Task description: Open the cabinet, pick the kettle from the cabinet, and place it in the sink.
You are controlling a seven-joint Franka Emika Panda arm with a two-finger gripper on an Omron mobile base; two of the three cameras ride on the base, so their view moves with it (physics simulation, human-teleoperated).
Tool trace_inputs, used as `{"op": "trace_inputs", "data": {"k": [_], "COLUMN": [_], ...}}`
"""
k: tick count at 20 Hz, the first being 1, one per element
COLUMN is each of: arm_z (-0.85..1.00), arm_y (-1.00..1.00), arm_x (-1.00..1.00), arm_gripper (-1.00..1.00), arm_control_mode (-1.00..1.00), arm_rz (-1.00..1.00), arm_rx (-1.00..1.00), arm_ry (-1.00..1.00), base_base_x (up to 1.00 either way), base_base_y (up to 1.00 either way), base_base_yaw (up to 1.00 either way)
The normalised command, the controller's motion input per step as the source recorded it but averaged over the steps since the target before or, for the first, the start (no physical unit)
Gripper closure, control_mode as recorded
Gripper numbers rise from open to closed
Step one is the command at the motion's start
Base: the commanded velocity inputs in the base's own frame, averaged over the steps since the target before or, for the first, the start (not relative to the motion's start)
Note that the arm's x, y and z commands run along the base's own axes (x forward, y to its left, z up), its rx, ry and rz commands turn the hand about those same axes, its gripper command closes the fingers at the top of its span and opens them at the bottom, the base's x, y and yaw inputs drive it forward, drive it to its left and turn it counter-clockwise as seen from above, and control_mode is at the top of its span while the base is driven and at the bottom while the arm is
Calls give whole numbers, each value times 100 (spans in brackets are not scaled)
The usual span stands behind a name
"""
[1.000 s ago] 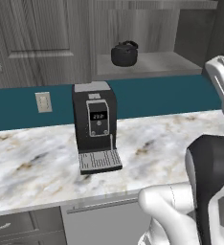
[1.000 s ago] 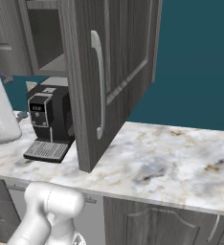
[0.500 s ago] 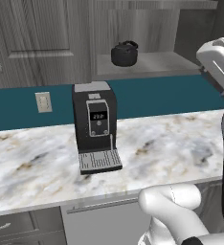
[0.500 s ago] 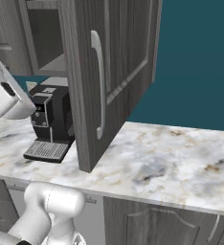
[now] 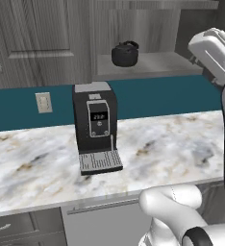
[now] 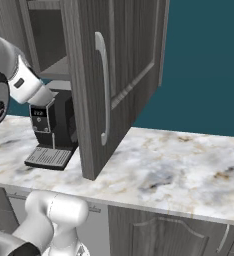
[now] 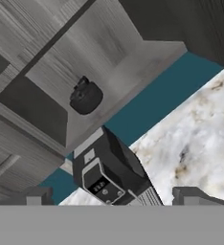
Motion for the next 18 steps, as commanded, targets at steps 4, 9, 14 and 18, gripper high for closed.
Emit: {"op": "trace_inputs", "data": {"k": [4, 9, 14, 18], "arm_z": [-1, -14, -10, -5], "arm_y": [6, 4, 1, 1], "arm_x": [51, 45, 54, 58], "arm_gripper": [-100, -100, -100, -100], "arm_control_mode": [-100, -100, -100, -100], "arm_rz": [8, 6, 3, 1], "arm_rx": [-1, -6, 0, 0], "arm_ry": [0, 0, 0, 0], "base_base_x": [0, 0, 0, 0], "base_base_y": [0, 0, 0, 0], "base_base_yaw": [0, 0, 0, 0]}}
